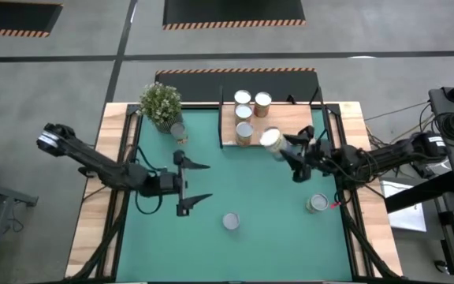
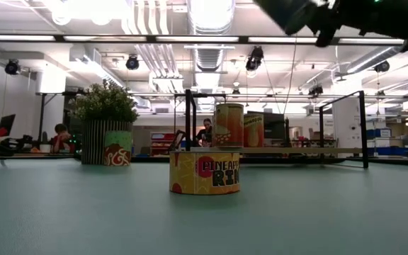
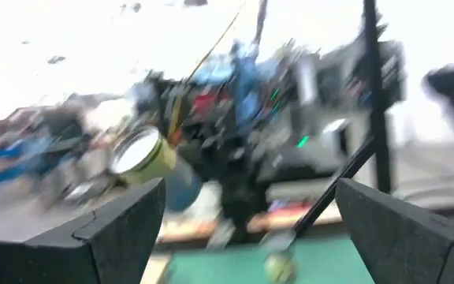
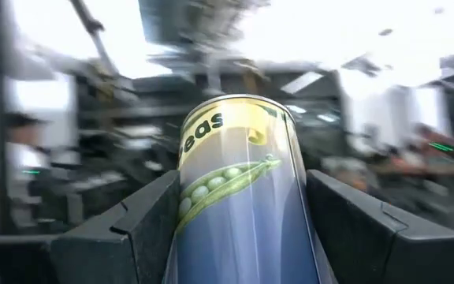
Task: Pick and place cans onto a shelf
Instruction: Put the purple can on the shelf
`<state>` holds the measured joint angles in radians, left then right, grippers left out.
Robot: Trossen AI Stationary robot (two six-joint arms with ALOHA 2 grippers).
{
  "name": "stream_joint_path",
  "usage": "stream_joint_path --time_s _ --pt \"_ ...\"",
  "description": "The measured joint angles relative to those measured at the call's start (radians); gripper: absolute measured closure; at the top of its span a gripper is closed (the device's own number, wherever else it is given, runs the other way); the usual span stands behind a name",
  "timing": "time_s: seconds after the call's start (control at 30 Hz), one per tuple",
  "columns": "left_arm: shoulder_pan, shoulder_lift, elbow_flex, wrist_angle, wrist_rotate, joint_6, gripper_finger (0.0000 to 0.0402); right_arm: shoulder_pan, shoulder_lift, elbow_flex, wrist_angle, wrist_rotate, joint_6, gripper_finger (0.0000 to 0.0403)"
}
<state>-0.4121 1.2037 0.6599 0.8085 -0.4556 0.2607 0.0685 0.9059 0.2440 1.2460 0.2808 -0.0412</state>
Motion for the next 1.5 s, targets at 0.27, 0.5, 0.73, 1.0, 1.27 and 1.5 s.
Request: stream_joint_path --time_s 0.27,0.5,0.73,1.0,1.27,1.5 --pt "0.132 0.305 0.039 0.402 0.177 -0.005 0.0049 0.041 0.127 0.038 0.143 -0.152 -0.061 0.0152" --pt "0.183 0.525 0.151 0.612 0.179 0.0 0.0049 0.122 0.227 0.142 0.144 -0.16 -0.219 0.0152" --pt "0.233 0.647 0.173 0.758 0.204 -0.115 0.0049 0.17 0.276 0.203 0.144 -0.158 -0.316 0.0152" --pt "0.25 0.758 0.283 0.761 0.279 -0.162 0.0049 0.17 0.337 0.251 0.144 -0.158 -0.338 0.0152" --pt "0.267 0.793 0.343 0.754 0.294 -0.176 0.0049 0.17 0.37 0.276 0.146 -0.155 -0.338 0.0152" --pt "0.267 0.793 0.345 0.745 0.294 -0.17 0.0088 0.169 0.367 0.27 0.132 -0.145 -0.323 0.015"
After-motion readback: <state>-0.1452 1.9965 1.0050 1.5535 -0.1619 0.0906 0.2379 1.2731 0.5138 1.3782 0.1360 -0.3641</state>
